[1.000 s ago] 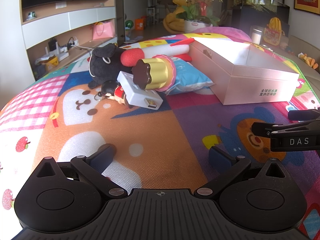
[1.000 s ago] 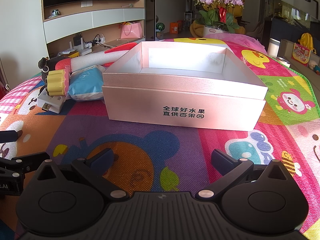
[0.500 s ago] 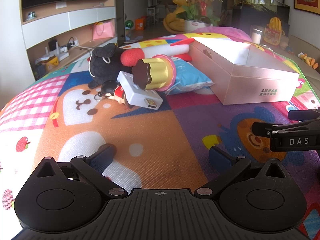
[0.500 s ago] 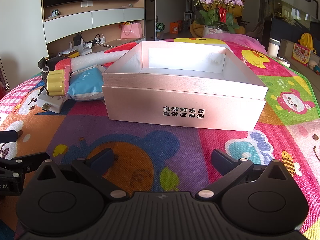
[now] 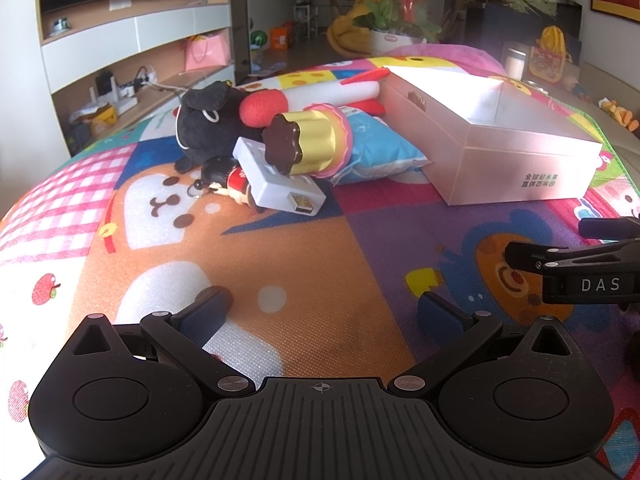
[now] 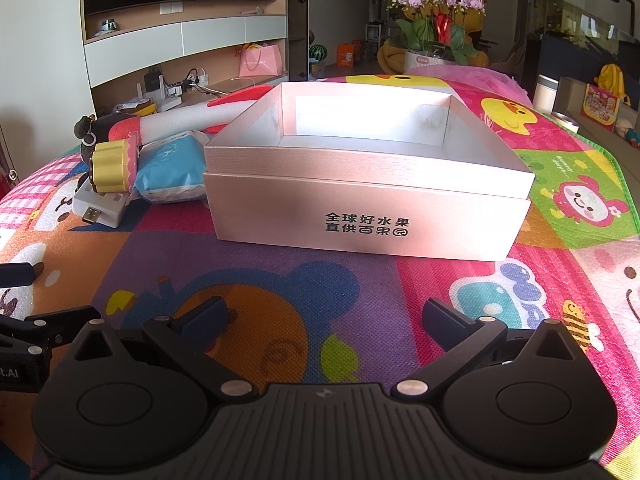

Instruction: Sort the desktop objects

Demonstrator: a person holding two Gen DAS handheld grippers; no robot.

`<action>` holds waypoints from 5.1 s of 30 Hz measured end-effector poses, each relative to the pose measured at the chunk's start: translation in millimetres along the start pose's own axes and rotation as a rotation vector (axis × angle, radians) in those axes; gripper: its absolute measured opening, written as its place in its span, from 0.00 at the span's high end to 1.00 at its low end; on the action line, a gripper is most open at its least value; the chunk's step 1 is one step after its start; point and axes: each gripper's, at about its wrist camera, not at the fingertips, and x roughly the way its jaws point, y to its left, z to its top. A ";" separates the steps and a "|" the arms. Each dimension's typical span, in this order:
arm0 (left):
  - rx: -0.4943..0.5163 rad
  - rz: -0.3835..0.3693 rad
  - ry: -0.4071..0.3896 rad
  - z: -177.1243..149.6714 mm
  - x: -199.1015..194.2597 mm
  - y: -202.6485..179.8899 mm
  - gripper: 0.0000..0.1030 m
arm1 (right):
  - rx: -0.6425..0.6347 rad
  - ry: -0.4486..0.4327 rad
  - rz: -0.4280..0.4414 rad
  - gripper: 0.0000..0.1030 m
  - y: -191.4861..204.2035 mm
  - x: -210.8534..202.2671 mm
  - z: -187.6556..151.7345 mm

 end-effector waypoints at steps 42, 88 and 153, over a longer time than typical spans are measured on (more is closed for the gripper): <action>-0.135 -0.093 -0.116 2.0 -34.4 59.9 0.35 | -0.039 0.073 0.029 0.00 -2.7 3.3 10.0; -0.147 0.011 -0.108 -10.8 -54.0 92.0 0.06 | -0.105 -0.067 0.338 0.48 80.5 -8.8 56.0; 0.068 0.015 0.021 -4.5 -37.4 9.0 0.09 | 0.129 -0.140 0.132 0.00 -26.0 -53.6 -20.7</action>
